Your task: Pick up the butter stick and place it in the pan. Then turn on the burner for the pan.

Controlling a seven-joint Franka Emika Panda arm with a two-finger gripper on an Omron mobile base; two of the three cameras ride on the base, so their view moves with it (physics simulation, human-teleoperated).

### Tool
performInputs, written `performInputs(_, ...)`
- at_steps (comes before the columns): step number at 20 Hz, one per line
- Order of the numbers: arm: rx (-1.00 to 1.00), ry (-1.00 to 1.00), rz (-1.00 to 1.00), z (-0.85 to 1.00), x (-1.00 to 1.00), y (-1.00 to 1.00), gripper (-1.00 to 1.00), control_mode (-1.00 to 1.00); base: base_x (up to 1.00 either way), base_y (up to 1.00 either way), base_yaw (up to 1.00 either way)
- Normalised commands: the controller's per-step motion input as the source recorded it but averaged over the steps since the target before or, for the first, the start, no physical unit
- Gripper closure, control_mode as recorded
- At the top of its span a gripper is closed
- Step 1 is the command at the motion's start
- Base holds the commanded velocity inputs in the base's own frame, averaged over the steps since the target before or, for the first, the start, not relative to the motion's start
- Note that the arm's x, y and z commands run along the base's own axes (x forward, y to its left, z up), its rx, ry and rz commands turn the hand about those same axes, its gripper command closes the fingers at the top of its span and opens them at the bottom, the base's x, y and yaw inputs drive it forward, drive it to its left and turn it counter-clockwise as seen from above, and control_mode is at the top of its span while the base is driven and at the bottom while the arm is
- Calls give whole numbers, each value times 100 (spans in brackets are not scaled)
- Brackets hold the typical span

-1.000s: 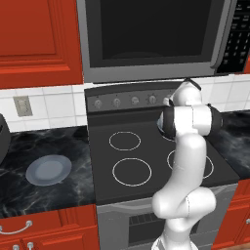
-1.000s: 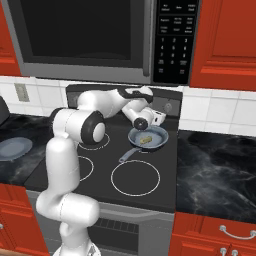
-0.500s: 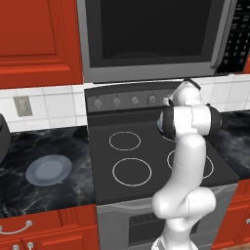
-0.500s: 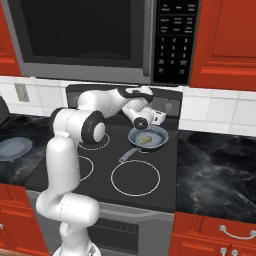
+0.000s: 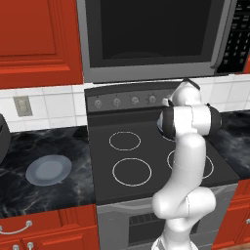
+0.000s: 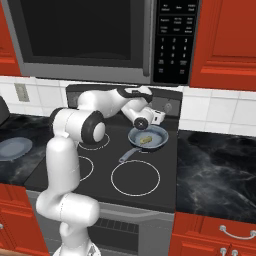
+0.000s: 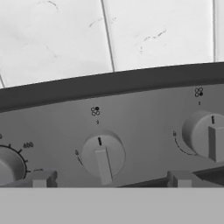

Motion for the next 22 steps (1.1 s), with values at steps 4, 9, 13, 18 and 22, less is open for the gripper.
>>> performInputs(4,0,0,6,0,7,0,-100,-100,0,0,0)
performInputs(9,0,0,6,0,14,0,-100,-100,0,0,0)
performInputs(13,0,0,6,0,13,0,-100,-100,0,0,0)
performInputs(18,0,0,4,1,14,0,-100,-100,0,0,0)
performInputs(22,0,0,2,1,15,0,-100,-100,0,0,0)
